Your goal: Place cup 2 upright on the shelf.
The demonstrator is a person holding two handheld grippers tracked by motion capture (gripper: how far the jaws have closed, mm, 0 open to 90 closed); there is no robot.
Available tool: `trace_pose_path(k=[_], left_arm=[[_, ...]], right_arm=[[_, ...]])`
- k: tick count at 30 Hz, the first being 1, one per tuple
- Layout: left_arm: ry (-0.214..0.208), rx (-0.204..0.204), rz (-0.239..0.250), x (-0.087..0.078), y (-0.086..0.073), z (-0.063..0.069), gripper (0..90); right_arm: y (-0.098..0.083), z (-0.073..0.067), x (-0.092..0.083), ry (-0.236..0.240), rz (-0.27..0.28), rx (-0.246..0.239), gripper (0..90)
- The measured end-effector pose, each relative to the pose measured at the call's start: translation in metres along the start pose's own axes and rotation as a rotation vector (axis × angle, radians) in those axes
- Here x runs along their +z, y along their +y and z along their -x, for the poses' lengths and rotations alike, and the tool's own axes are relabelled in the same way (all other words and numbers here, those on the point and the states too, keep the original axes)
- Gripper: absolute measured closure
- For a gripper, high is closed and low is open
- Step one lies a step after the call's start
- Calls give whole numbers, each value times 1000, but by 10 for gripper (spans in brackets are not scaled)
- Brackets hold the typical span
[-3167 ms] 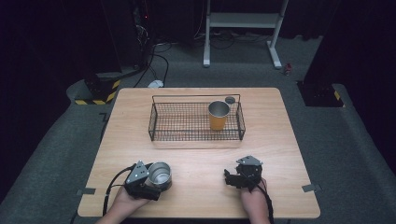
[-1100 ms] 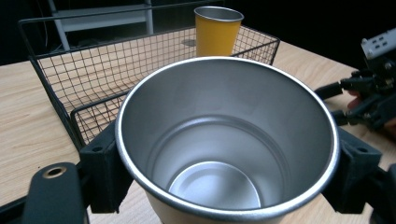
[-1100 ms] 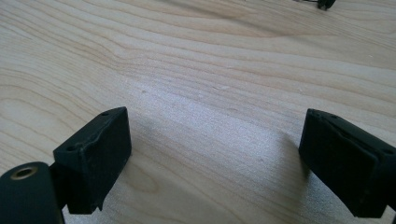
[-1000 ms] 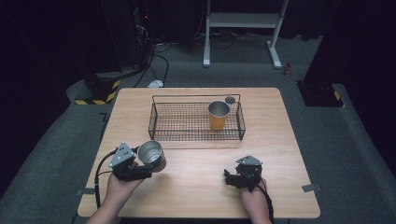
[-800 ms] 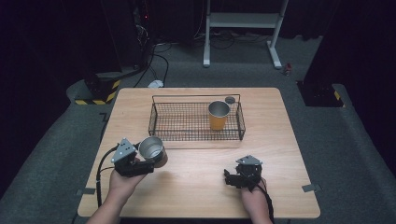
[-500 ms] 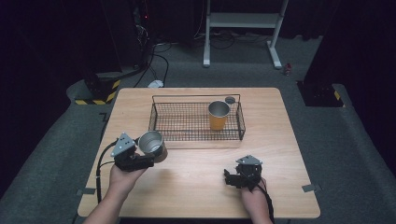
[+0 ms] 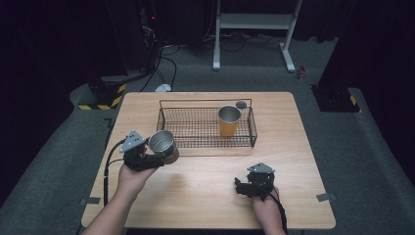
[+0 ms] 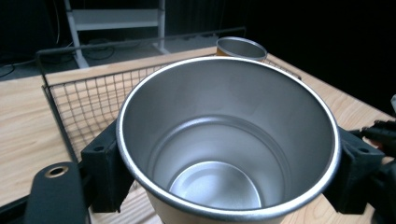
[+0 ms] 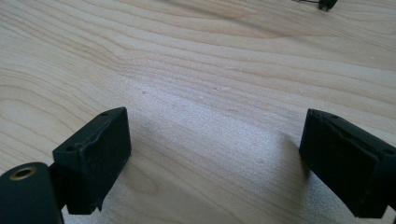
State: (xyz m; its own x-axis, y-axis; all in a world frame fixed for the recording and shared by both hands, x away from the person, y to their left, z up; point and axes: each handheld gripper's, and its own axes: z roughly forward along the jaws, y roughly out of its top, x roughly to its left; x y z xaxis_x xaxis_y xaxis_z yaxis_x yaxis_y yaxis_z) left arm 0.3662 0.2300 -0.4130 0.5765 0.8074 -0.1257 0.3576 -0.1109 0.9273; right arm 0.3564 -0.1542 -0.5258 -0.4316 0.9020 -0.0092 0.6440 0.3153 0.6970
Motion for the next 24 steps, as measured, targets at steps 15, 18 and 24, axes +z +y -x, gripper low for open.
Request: trace_pose_path(k=[15,18,24], left_arm=[[36,27,-15,36,27,-3,188],[44,37,-29,45,31,-3,188],[54,53,-48,63,41,-6,188]], right_arm=[[0,0,0,3,-1,-6,90],[-1,0,-1,4,-1,-8,90],[-1,0,-1,8,-4,-10,90]])
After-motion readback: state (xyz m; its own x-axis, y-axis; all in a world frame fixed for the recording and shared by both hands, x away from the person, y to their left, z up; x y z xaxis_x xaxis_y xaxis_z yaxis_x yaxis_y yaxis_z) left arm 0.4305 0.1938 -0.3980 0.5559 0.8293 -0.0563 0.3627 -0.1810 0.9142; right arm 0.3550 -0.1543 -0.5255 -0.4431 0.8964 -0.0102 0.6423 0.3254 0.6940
